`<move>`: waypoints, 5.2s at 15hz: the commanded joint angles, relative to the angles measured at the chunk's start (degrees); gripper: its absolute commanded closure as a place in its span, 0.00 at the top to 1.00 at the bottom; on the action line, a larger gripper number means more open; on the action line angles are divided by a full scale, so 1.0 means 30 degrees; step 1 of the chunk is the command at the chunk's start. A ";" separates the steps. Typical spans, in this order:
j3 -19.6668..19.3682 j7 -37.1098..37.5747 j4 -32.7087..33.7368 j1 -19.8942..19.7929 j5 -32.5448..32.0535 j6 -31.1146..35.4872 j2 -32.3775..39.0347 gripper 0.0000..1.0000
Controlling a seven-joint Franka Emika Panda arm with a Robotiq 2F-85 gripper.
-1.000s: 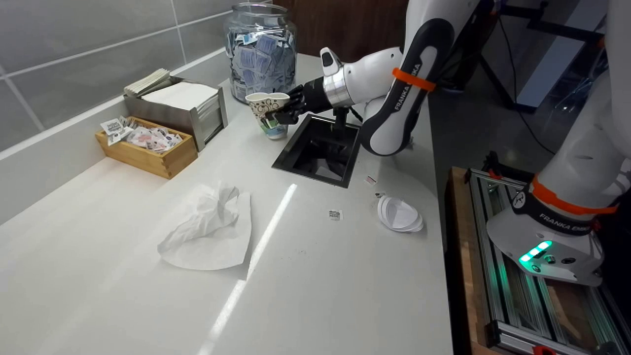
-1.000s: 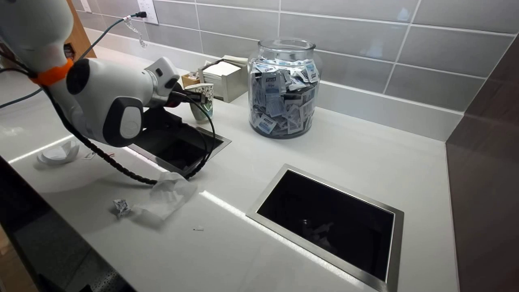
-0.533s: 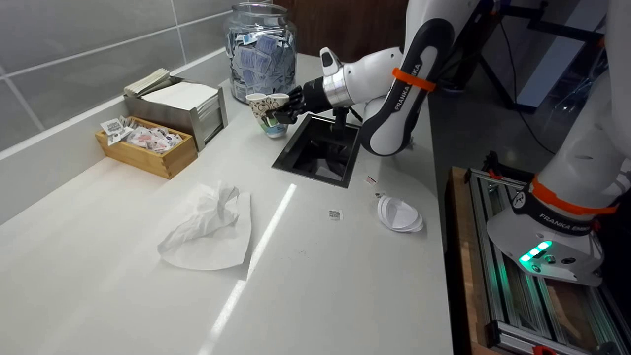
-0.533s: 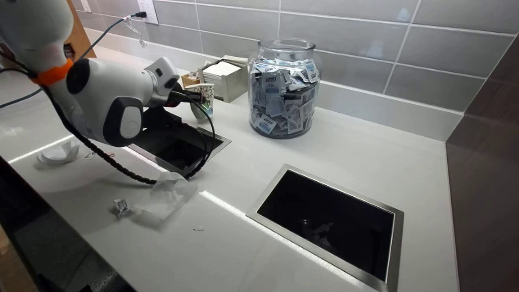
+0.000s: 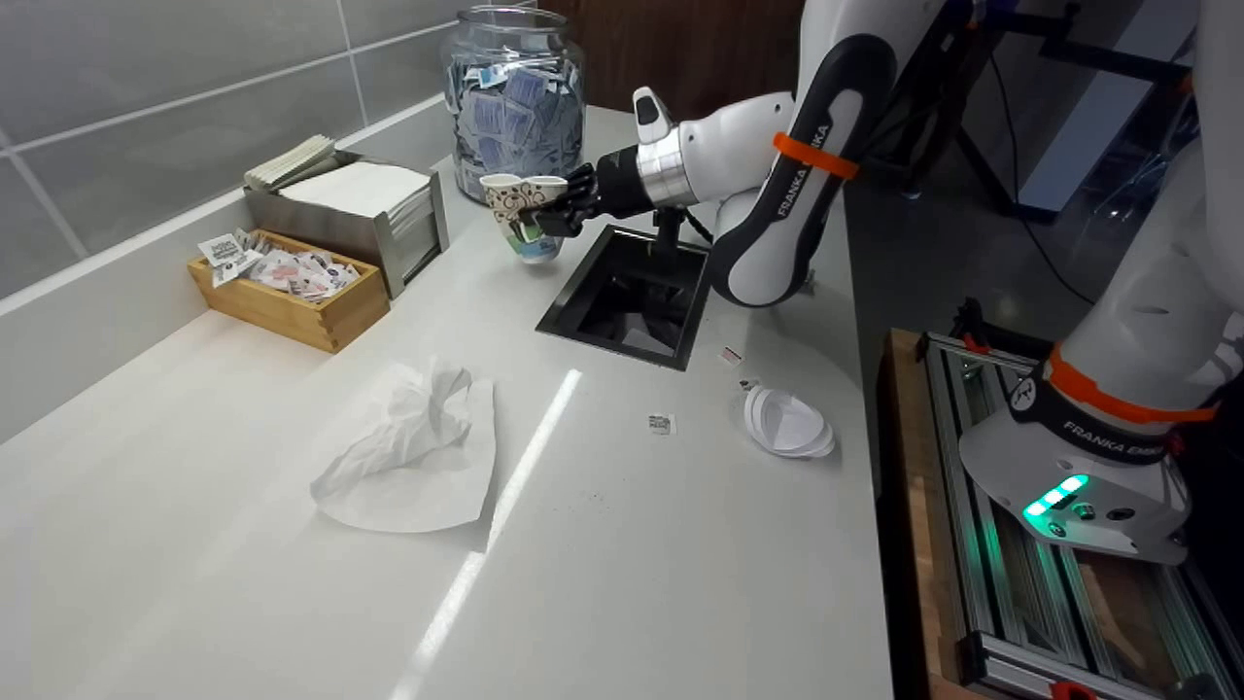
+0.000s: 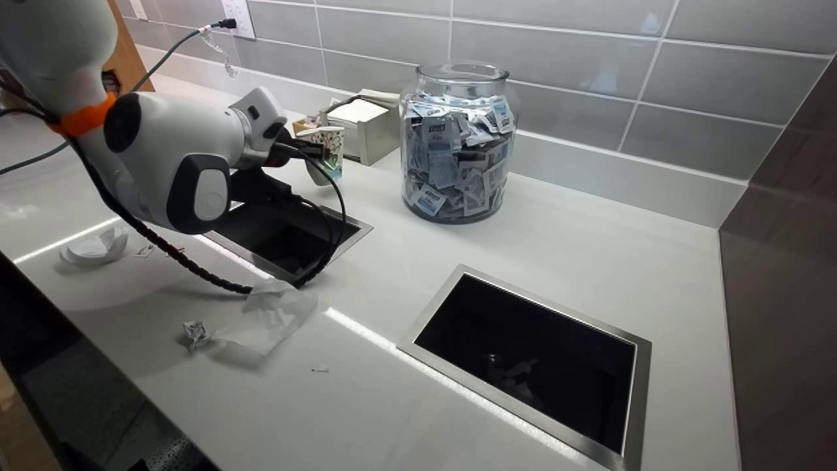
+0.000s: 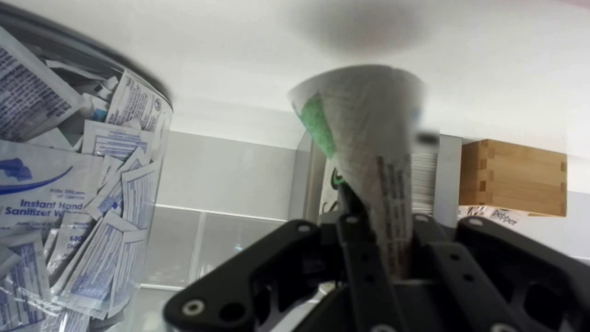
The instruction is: Lay the coffee cup on the counter
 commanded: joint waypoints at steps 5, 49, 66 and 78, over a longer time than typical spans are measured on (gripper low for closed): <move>0.0231 0.0837 -0.0117 -0.0176 -0.0059 0.0846 -0.0128 0.02; 0.0506 0.2622 -0.0038 -0.0208 0.0741 -0.1826 -0.0799 0.01; -0.0687 -0.0928 -0.0373 0.2287 0.5433 -0.7725 -0.3189 0.01; -0.5908 -1.0106 -0.0043 0.9769 1.3879 -0.7837 -0.1765 0.01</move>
